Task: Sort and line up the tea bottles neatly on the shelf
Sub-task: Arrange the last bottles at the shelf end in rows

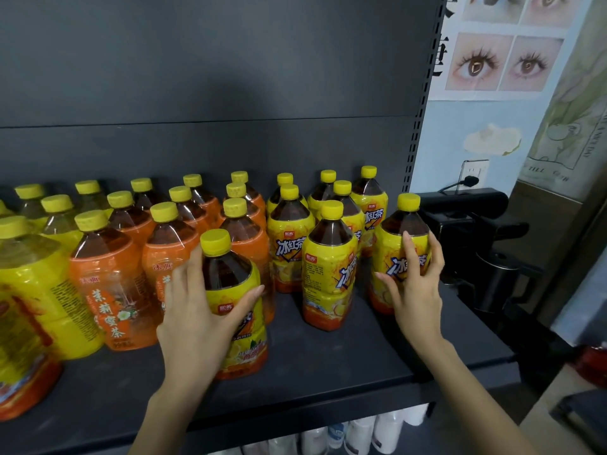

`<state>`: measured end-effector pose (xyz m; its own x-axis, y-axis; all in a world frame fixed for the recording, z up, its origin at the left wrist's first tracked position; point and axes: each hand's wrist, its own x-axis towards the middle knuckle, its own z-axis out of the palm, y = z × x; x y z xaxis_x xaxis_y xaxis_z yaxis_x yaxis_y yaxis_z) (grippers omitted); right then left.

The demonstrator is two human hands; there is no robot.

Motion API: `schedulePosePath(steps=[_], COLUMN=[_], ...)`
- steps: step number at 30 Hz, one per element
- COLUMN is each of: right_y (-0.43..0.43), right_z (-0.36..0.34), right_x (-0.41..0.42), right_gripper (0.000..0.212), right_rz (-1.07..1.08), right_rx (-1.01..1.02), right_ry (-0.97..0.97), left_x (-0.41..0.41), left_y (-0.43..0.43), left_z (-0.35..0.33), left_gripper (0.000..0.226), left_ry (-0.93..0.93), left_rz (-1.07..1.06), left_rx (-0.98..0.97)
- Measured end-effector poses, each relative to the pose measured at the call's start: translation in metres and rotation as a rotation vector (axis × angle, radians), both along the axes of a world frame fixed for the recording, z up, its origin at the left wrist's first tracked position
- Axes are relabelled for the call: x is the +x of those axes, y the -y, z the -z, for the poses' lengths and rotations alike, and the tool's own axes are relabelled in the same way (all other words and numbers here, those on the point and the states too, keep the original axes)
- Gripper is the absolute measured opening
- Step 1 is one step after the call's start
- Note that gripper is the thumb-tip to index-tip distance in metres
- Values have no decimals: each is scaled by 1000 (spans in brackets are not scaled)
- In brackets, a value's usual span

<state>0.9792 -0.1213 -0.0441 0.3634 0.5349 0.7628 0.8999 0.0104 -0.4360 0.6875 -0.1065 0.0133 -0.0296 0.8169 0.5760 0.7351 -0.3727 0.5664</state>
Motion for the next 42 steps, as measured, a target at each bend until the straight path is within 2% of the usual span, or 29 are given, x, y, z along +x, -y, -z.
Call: schedulePosePath(steps=[9,19,24,26,28,31,33,35,37,39,42], right_y=[-58,-91,-76,-59,-42,-31,-29,-27,-26,-24,-22], right_z=[-4,-3,-10,-12,-14,-11,-8,-3,1,-1,-9], right_x=[25,36,11,-20,-45,-51,-47,-47,-53,-66,-91], right_gripper=[78,79,58,48,44,64,79,80,81,89,95], right_rz=[-28,-132,-187,-302,-432,-596,-658,-679,-639,-509,-330], right_rx=[-102,-98,-18,53,28,-68,-124,-177,-180,-147,-170], right_ry=[-76,-137,-307,-359,-420,-567,-573,-572,-610,-620,-549], left_x=[1,2,1,1,1,-1,-1,-1,0,1,1], left_y=[-1,-2,-3,-2,-1,-2,-2,-2,-2,-2,-2], left_z=[1,0,3,2,2,3,4,4,3,3,4], left_gripper=[98,98,95,96,97,96,96,95,95,95,95], left_ry=[-9,-1,-20,-21,-24,-26,-24,-22,-20,-22,-18], left_rz=[-6,-25,-20,-21,-18,-9,-6,-8,-9,-7,-7], left_rx=[-6,-21,17,14,19,33,40,50,44,45,43])
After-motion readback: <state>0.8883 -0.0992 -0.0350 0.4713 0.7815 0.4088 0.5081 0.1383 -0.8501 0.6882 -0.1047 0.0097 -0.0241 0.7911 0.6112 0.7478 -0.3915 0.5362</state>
